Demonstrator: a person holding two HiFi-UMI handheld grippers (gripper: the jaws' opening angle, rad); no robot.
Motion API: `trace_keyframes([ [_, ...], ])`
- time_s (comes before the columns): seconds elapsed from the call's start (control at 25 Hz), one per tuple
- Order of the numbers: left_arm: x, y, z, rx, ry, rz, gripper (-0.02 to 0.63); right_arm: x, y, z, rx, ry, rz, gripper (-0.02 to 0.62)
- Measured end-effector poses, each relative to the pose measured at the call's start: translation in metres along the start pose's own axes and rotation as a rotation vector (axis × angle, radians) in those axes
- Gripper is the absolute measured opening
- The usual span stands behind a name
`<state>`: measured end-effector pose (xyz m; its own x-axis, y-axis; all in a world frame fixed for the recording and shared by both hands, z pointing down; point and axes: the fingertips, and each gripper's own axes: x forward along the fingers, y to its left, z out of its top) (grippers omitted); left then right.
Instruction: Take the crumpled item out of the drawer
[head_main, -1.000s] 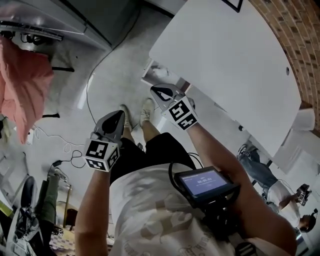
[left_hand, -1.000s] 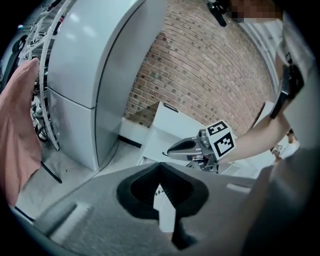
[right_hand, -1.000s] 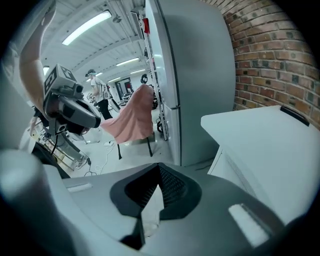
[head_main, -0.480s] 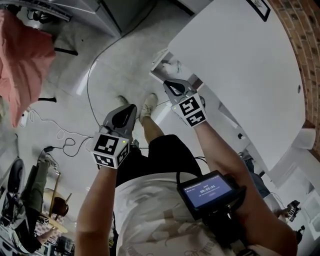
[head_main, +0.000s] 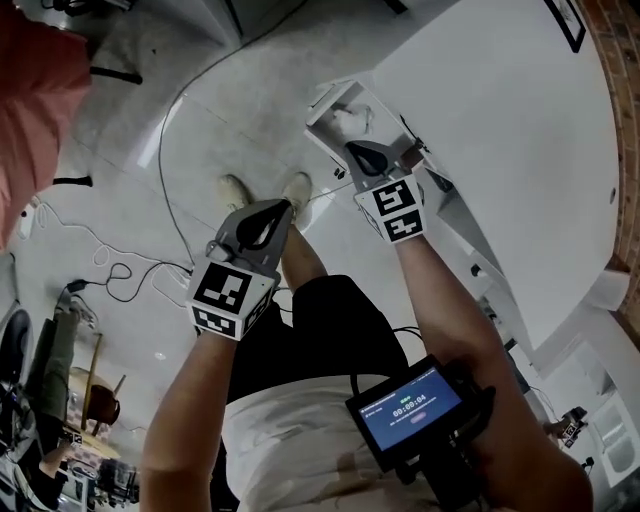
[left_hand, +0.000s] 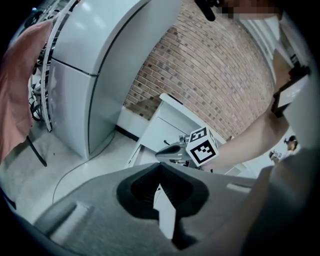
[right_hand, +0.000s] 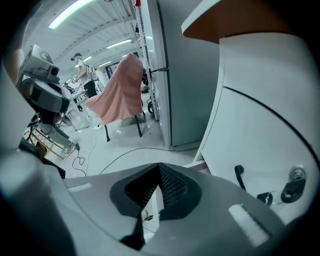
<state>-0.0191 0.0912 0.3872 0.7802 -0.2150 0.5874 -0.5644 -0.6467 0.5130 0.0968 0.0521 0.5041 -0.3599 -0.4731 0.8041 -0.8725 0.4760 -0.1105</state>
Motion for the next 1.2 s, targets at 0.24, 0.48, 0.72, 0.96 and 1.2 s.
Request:
trace_keyframes([
  [0.24, 0.022, 0.007, -0.019, -0.024, 0.001, -0.018, 0.003, 0.031, -0.012, -0.016, 0.008, 0.019, -0.022, 0.008],
  [0.48, 0.036, 0.020, -0.030, -0.042, -0.012, -0.010, 0.003, 0.053, -0.027, -0.035, 0.021, 0.053, -0.044, 0.006],
  [0.72, 0.056, 0.032, -0.033, -0.064, -0.029, -0.016, 0.003, 0.077, -0.039, -0.059, 0.014, 0.111, -0.061, 0.007],
  [0.96, 0.072, 0.041, -0.039, -0.086, -0.031, -0.028, 0.003, 0.105, -0.057, -0.078, 0.019, 0.176, -0.077, 0.008],
  [1.2, 0.080, 0.058, -0.050, -0.109, -0.033, -0.014, 0.003, 0.130, -0.070, -0.093, 0.016, 0.230, -0.080, 0.008],
])
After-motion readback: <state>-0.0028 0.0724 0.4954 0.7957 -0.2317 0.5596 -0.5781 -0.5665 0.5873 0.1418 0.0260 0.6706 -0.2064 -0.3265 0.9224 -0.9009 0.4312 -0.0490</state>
